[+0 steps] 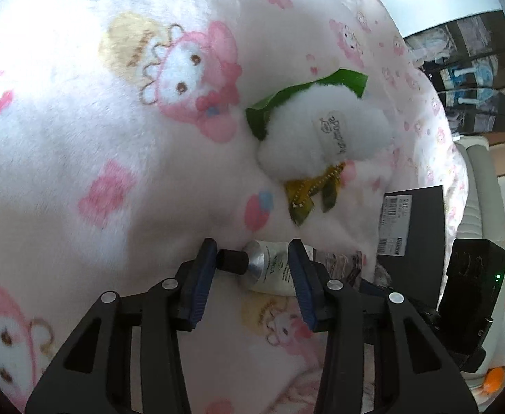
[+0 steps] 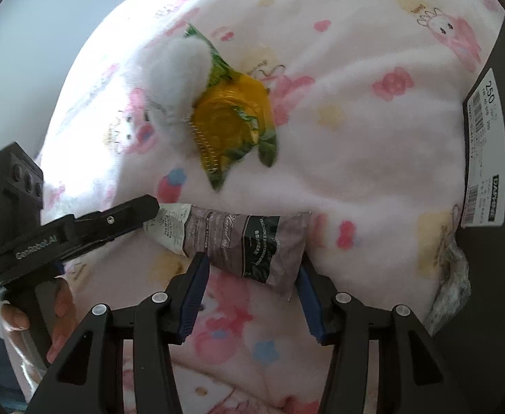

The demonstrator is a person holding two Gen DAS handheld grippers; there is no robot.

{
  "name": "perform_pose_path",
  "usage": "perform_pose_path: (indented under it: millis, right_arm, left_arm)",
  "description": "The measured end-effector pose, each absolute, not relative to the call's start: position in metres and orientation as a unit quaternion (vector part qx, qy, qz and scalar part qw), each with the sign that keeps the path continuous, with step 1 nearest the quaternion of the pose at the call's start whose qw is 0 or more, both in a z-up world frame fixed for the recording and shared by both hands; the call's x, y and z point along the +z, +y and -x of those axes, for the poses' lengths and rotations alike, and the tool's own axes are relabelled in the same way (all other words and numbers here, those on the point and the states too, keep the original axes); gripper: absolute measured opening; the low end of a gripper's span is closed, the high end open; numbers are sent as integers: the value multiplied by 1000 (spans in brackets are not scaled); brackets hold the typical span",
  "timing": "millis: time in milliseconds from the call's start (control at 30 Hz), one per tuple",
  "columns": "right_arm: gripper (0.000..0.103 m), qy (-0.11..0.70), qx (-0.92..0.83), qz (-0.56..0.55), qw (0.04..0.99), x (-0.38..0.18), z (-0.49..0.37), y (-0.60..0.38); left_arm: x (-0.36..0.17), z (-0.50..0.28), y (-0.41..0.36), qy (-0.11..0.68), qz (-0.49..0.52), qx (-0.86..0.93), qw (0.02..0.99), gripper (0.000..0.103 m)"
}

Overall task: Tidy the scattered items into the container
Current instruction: 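Lift the grey tube and carry it toward the black box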

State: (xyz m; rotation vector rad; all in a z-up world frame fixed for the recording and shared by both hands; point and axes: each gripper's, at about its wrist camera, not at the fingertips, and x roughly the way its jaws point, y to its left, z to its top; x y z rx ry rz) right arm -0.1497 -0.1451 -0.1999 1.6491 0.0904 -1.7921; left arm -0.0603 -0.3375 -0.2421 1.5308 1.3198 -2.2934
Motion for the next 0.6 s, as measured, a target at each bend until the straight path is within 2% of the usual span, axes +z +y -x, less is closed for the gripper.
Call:
perform_pose_path:
  millis: [100,133,200,300,467,567,600]
  right_arm:
    - [45,39,-693,-624,359,-186,140,-147]
    - [40,30,-686,-622,377,-180,136,-151]
    - [39,7,-670,-612,419,-164,126,-154]
    - [39,62,-706,-577,406,-149,114,-163]
    - [39,69,-716,-586,373,-154,125,-144]
    - [40,80,-718,-592,357,-160,140,-152]
    - [41,84,-721,-590,353,-161,146,-154]
  left_arm:
    - [-225,46,-338,440,-488,-753,24,35]
    - [-219,43,-339,451,-480,-752,7,27]
    - [-205,42,-333,445,-476,-758,-10,27]
    - [-203,42,-331,401,-505,-763,50,26]
    - [-210,21,-346,428,-490,-756,72,28]
    - [-217,21,-351,447,-488,-747,68,43]
    - [-220,26,-348,445,-491,-746,71,43]
